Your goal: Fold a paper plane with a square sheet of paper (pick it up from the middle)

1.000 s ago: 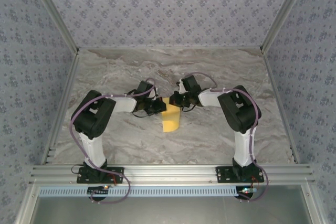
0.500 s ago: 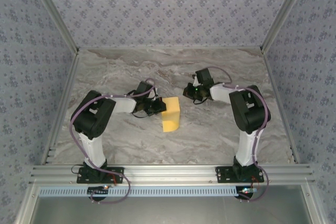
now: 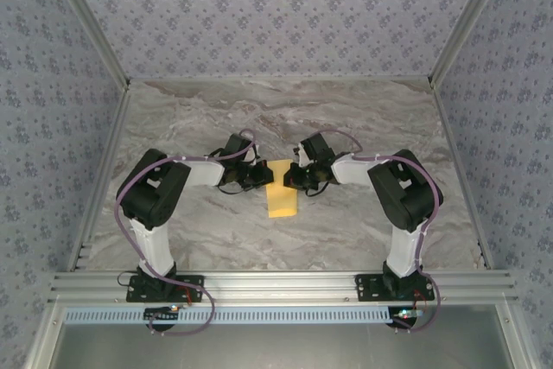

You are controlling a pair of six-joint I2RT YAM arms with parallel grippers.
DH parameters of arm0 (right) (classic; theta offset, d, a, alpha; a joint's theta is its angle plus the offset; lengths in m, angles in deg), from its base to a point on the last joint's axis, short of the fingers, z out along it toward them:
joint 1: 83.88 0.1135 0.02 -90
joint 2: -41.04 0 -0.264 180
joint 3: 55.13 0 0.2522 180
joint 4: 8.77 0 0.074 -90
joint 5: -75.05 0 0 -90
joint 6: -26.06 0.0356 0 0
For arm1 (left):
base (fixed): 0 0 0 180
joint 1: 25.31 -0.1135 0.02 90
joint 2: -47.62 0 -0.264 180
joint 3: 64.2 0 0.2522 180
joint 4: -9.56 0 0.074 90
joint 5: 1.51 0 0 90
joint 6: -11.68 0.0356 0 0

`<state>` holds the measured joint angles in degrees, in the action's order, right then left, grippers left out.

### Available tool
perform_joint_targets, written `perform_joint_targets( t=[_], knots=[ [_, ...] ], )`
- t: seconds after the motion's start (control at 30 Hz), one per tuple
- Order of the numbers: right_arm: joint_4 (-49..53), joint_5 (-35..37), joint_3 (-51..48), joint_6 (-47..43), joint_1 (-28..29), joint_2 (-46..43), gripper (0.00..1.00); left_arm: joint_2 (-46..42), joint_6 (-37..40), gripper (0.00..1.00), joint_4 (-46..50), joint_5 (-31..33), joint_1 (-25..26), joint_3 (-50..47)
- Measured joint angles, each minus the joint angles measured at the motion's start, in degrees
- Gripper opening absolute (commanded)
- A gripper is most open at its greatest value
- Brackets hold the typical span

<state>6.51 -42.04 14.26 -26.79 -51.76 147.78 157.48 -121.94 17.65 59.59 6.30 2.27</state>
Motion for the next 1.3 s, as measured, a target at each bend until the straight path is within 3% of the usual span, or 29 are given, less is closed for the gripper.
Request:
perform_joint_targets(
  t=[0.27, 0.43, 0.63, 0.9, 1.03, 1.3],
  knots=[
    [-0.7, -2.3, -6.3, -5.1, -1.5, -4.1, 0.00, 0.0, -0.6, 0.00, 0.0, 0.2, 0.0, 0.0],
    [1.4, -3.8, -12.4, -8.2, -5.4, -9.7, 0.00, 0.0, -0.6, 0.00, 0.0, 0.2, 0.0, 0.0],
    [6.8, -3.3, -11.1, -8.2, -4.4, -14.7, 0.00, 0.0, -0.6, 0.00, 0.0, 0.2, 0.0, 0.0],
    [1.7, -4.1, -0.4, -6.5, 0.7, -4.1, 0.00, 0.1, -0.6, 0.00, 0.1, 0.2, 0.0, 0.1],
    [1.6, -4.3, -0.9, -6.3, 1.5, -1.3, 0.00, 0.1, -0.6, 0.00, 0.1, 0.2, 0.0, 0.1],
    [0.9, -4.9, -6.3, -8.9, 1.2, -4.0, 0.00, 0.1, -1.0, 0.00, 0.6, 0.2, 0.0, 0.4]
  ],
)
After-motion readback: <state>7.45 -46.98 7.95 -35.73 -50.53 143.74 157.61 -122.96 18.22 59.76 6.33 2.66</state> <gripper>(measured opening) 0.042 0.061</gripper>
